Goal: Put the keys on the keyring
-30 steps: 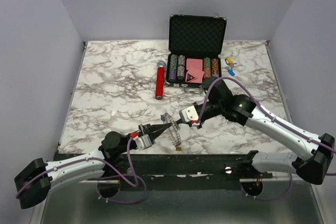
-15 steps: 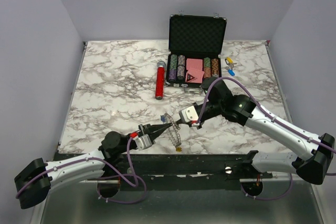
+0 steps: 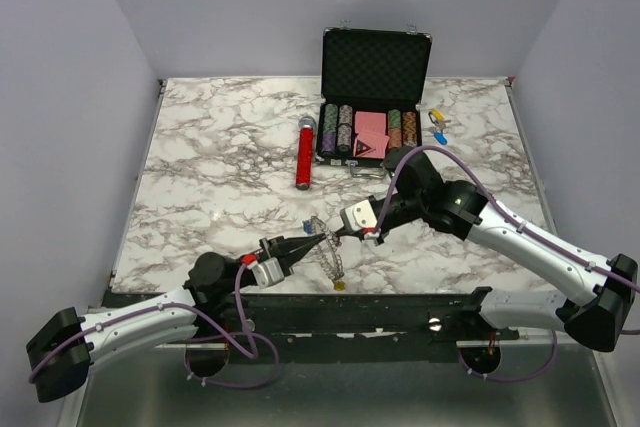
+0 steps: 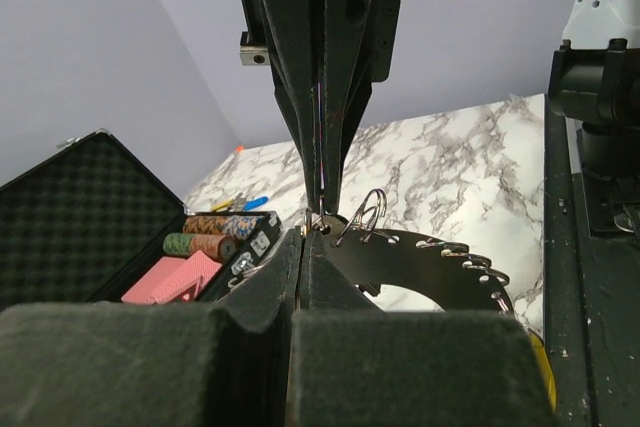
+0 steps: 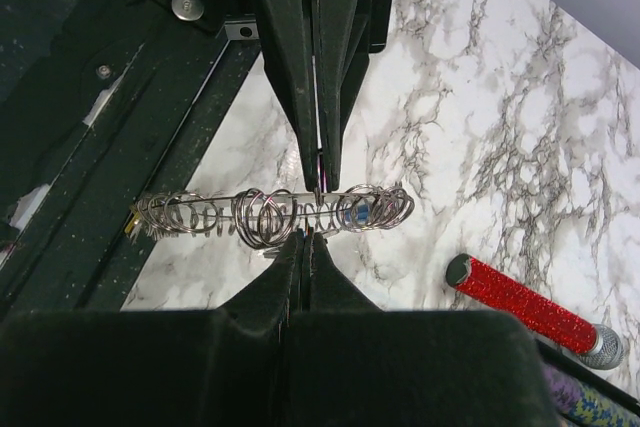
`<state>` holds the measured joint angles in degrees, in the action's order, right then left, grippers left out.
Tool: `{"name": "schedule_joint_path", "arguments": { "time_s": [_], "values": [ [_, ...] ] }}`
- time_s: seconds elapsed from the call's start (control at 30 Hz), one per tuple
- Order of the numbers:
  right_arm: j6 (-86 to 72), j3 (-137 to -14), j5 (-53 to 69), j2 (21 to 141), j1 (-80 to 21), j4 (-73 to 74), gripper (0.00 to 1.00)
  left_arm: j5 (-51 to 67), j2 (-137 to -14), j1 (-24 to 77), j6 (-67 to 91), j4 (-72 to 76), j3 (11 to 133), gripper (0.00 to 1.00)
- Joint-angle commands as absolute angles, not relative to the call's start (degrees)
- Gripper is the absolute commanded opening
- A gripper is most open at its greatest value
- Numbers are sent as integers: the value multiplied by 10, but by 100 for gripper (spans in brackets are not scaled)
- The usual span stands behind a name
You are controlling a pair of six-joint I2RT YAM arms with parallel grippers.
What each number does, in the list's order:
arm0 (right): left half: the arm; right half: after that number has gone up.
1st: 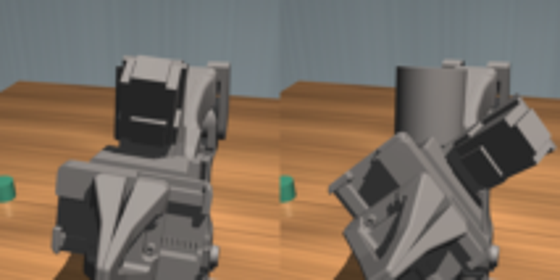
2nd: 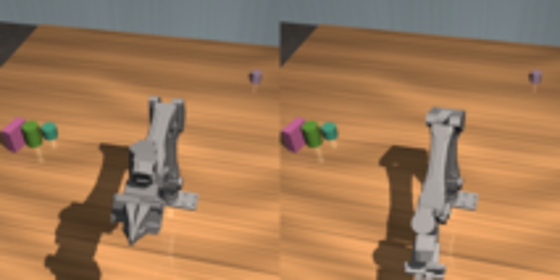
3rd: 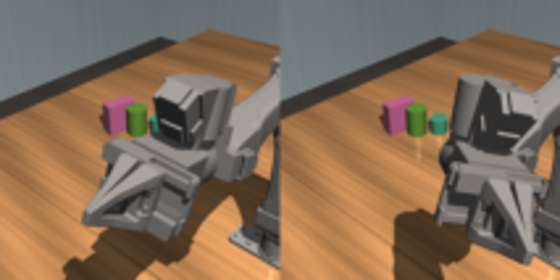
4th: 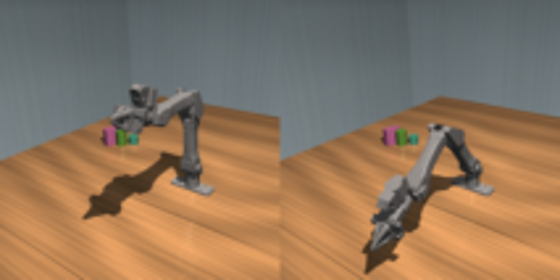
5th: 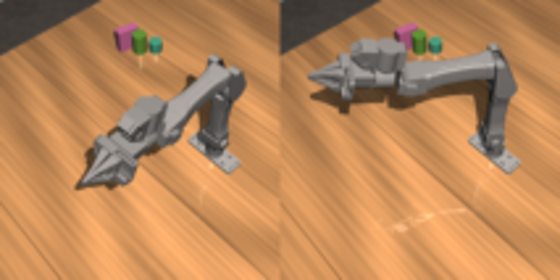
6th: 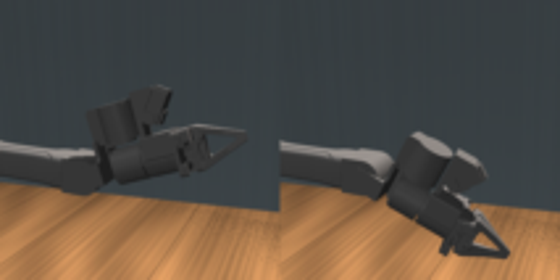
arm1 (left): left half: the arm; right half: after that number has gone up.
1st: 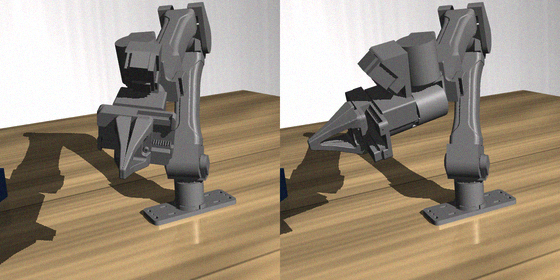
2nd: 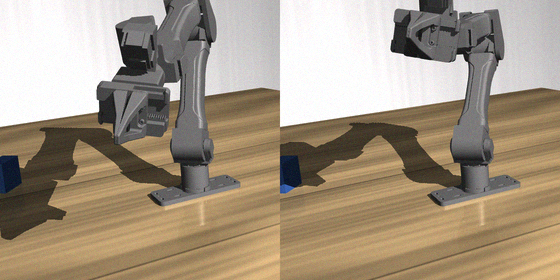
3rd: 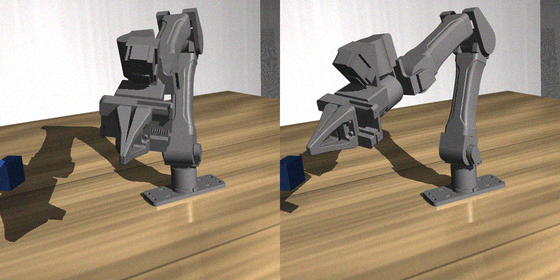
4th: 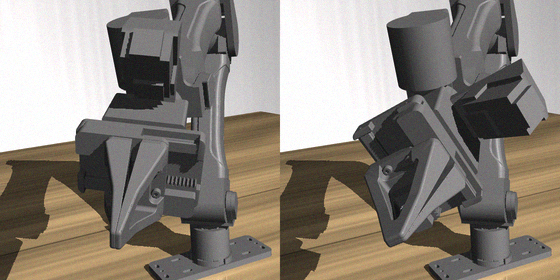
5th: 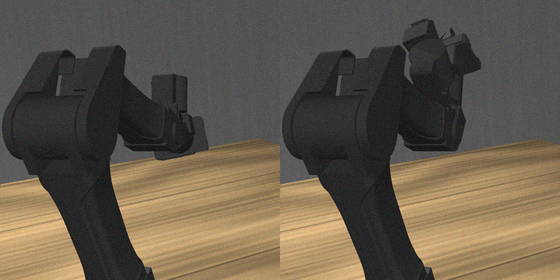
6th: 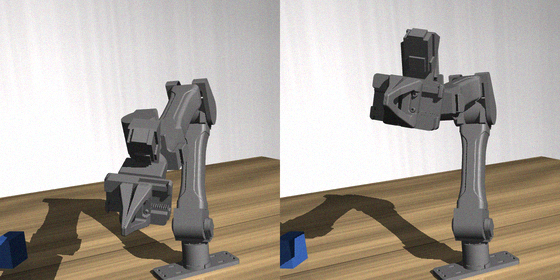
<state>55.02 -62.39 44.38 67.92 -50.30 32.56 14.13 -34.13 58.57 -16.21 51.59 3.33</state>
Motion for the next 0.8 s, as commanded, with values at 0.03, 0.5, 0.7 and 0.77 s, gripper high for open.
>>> {"name": "schedule_joint_path", "arguments": {
  "time_s": [0.03,0.5,0.7,0.77],
  "values": [
    [537,-628,441,673,-508,309,0,151,-340,584,-155,533,8,0],
    [534,-627,445,677,-508,305,0,157,-358,584,-150,548,9,0],
    [546,-627,455,677,-510,319,0,148,-358,584,-154,550,9,0],
    [549,-628,458,677,-509,323,0,146,-356,584,-155,550,9,0]
  ]
}}
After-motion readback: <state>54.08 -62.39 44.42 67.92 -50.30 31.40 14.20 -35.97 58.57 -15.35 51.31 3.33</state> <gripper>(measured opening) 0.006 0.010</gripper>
